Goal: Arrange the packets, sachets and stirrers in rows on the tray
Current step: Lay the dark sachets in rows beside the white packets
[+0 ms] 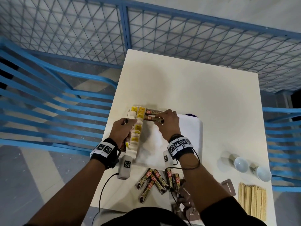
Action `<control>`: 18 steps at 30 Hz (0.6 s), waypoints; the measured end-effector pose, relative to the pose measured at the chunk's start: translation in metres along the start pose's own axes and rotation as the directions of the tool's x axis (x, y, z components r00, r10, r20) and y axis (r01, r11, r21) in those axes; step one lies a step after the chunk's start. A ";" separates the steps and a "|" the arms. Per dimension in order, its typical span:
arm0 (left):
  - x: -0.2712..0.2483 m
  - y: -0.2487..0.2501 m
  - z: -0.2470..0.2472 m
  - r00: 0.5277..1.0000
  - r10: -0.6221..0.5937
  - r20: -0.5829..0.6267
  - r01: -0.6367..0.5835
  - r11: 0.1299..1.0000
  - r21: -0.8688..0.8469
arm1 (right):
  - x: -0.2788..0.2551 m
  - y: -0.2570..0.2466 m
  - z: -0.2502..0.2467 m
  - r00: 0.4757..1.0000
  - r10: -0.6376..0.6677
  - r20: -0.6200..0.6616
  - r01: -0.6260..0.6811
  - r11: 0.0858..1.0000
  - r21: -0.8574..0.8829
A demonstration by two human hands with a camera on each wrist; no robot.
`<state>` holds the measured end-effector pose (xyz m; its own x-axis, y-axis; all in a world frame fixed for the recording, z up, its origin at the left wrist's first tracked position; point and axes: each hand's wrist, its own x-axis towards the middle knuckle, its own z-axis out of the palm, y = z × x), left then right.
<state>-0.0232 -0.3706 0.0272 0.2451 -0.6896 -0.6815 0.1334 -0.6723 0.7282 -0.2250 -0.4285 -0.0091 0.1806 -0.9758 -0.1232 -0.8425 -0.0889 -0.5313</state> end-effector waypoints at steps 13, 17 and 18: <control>0.015 0.003 -0.013 0.964 -0.111 0.243 0.139 0.985 -0.103 | 0.013 0.003 0.031 0.993 0.082 -0.087 -0.094 0.987 -0.134; 0.015 0.006 -0.013 0.963 -0.108 0.248 0.151 0.975 -0.163 | 0.014 0.002 0.034 0.988 0.097 -0.118 -0.109 0.989 -0.098; 0.015 0.006 -0.012 0.964 -0.110 0.243 0.157 0.970 -0.185 | 0.013 0.003 0.034 0.987 0.104 -0.122 -0.116 0.989 -0.095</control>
<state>-0.0069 -0.3815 0.0218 -0.0120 -0.6561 -0.7545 0.3453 -0.7109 0.6127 -0.2076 -0.4346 -0.0406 0.0289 -0.9968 -0.0742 -0.9021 0.0060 -0.4315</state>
